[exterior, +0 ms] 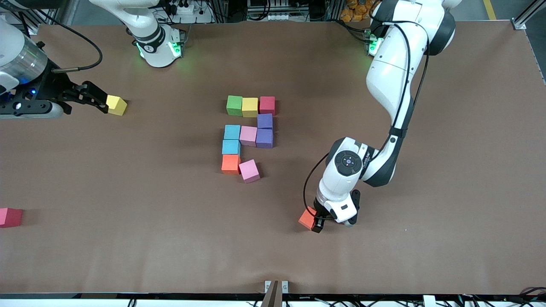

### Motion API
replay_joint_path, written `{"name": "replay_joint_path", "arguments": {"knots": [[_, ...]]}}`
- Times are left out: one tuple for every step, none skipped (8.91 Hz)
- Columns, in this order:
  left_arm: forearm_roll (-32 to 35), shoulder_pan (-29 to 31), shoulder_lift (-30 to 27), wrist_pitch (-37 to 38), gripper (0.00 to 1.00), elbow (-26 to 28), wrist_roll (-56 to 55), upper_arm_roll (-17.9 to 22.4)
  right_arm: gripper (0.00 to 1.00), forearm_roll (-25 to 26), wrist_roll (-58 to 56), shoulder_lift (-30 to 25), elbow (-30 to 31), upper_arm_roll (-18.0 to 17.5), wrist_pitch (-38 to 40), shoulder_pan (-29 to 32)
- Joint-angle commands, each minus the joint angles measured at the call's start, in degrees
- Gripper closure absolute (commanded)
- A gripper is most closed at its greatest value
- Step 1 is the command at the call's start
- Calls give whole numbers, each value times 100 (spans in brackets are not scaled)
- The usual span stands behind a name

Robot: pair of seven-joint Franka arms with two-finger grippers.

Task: Form number 2 with 11 blocks

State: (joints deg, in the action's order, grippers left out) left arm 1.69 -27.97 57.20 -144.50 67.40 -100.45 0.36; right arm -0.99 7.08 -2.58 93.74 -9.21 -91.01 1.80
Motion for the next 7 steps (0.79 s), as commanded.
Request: {"name": "replay_joint_path", "arguments": {"knots": [[-46,-16,-138,375,27,1,-45,79,0,11,-14,-14,-75,-10,84,31],[-55,36,-261,700,27,1,-28,52,0,11,-14,-14,-75,-10,84,40],[-72,37,-340,791,27,10,-19,44,0,11,-14,-6,-84,-10,84,31],[-81,46,-358,913,27,10,-19,52,0,11,-14,-14,-84,-10,84,31],[-81,72,-385,1036,27,36,-10,44,0,11,-14,-6,-84,-10,84,31],[-90,116,-481,1194,27,54,-10,26,0,20,-14,-6,-84,-10,84,31],[-99,220,-534,1457,27,54,-10,17,0,20,-14,-14,-84,-10,84,31]]}}
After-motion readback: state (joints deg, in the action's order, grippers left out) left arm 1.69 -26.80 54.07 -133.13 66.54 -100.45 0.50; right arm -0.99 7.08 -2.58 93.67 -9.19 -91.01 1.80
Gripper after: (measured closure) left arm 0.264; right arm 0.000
